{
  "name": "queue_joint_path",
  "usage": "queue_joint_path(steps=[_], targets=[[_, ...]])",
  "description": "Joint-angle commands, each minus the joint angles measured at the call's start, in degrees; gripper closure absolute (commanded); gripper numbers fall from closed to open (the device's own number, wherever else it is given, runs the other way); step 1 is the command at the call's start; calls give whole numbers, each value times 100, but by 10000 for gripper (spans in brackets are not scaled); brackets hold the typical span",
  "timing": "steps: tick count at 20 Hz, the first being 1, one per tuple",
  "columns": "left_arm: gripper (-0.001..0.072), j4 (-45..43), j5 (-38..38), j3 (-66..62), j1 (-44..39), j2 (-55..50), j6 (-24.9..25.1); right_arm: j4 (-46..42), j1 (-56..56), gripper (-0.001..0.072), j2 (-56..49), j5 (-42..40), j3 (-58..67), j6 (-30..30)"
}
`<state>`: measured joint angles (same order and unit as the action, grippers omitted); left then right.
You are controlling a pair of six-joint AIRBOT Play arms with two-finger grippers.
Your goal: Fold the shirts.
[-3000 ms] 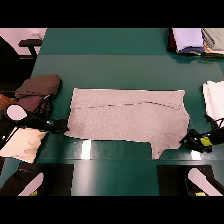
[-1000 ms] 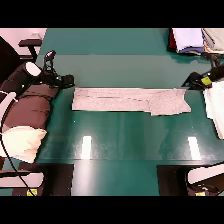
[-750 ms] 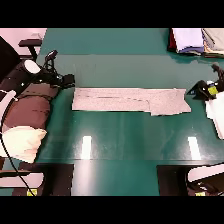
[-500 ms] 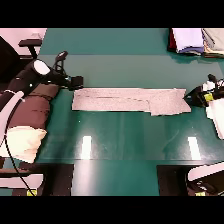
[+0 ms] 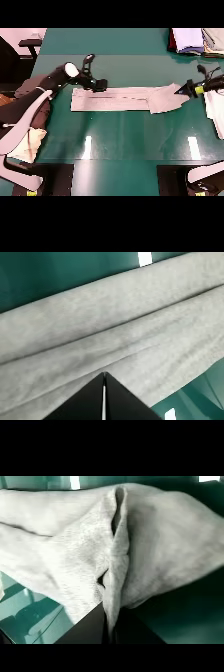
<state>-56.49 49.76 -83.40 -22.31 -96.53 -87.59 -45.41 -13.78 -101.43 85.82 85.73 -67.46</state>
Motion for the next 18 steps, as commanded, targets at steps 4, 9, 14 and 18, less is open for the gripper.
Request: queue_joint_path(steps=[4, 9, 14, 18], targets=[[687, 101, 323, -1513, -730, -1362, -68, 94, 866, 701, 1134, 140, 887, -481], [686, 136, 496, -2149, -962, -2011, -286, 96, 1878, 701, 1403, 87, 1604, -833], [687, 31, 542, -2194, -918, -2050, -372, 782, 2490, 702, 1403, -195, 1899, -879], [687, -103, 1438, -2940, -466, -1943, -348, 824, 2846, 701, 1401, -337, 1897, -804]])
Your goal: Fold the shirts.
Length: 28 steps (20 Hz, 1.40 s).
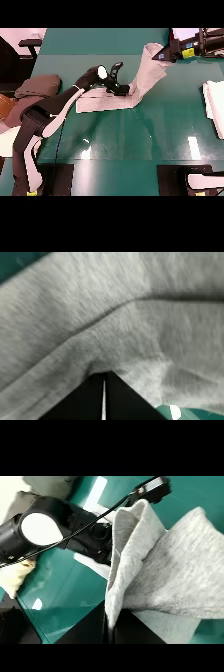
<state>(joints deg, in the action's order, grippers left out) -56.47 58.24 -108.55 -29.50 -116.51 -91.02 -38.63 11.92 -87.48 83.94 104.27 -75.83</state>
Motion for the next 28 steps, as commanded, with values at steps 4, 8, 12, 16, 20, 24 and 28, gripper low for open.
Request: queue_joint_path(steps=[4, 8, 12, 16, 20, 24, 28], targets=[[687, -697, 1185, -857, 1172, 925, 170, 160, 872, 701, -118, -387, 46, 46], [686, -1019, 1436, -852, 2249, 2087, 306, 155, 2098, 699, -938, -1113, 260, 249], [686, -1132, 1711, -852, 2962, 2833, 306, -107, 3154, 277, -2310, -1609, 1320, 289], [686, -1204, 2041, -852, 3163, 3073, 411, -1121, 3051, 274, -2229, -1335, 949, 225], [686, -1209, 2072, -850, 3150, 3082, 428, -1648, 2028, 274, -1412, -1182, -361, -28], [686, -1154, 2055, -752, 3071, 3082, 435, -1759, 780, 52, -951, -1228, -1786, -564], [686, -1174, 1805, -568, 2809, 3077, 505, -920, 350, 66, -1329, -1408, -2367, -448]])
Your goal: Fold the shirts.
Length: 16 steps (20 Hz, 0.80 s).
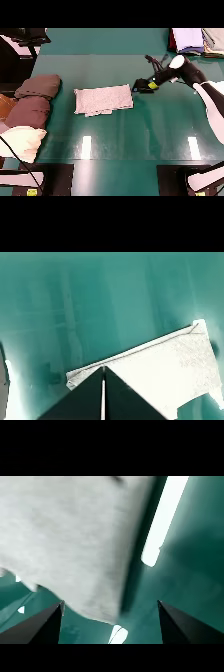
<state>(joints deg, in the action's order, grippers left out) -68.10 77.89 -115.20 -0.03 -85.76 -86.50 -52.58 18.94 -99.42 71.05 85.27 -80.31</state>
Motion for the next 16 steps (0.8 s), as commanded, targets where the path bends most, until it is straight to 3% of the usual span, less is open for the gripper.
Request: queue_joint_path(steps=[1, 6, 8, 9, 11, 12, 16], targets=[[686, -9, -219, 107, -201, 4, 125, 704, -299, 67, -273, -146, -457, 105], [686, -7, -234, 107, -297, 4, 144, 1963, 249, 86, -822, -595, -431, 498], [686, -2, -229, 105, -297, 4, 142, 1989, 490, 192, -1010, -669, -216, 498], [686, 4, -229, 107, -297, 4, 140, 1985, 586, 291, -1113, -654, -37, 501], [687, 85, -234, 105, -297, 4, 138, 1939, 699, 596, -1237, -682, 304, 544], [688, 153, -254, 105, -323, 4, 138, 1937, 697, 700, -1257, -691, 461, 605], [688, 81, -297, 105, -772, 4, 144, 1934, 164, 701, -898, -658, 861, 603]])
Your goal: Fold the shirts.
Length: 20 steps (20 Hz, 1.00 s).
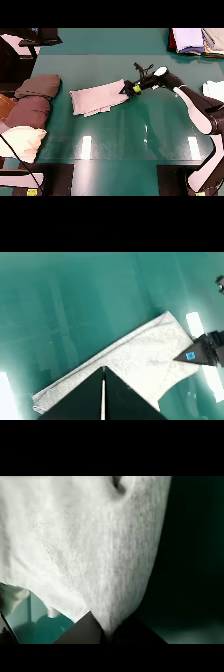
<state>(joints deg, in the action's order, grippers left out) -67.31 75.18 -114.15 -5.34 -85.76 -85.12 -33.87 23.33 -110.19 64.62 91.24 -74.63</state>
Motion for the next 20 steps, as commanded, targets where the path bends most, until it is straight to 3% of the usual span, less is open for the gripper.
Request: queue_joint_path(steps=[1, 8, 14, 20], targets=[[687, 2, -24, 0, -400, 7, 7, 26, -540, 700, 369, -13, 262, 33], [686, 4, -70, 0, -1351, 4, 118, -2052, -3226, 700, 1947, 321, 258, -518], [687, 22, -452, 0, -1722, 4, 111, -2120, -5392, 701, 2328, 313, 258, -549], [686, 39, -485, 2, -1725, 4, 107, -2070, -5974, 701, 2330, -420, 271, -544]])
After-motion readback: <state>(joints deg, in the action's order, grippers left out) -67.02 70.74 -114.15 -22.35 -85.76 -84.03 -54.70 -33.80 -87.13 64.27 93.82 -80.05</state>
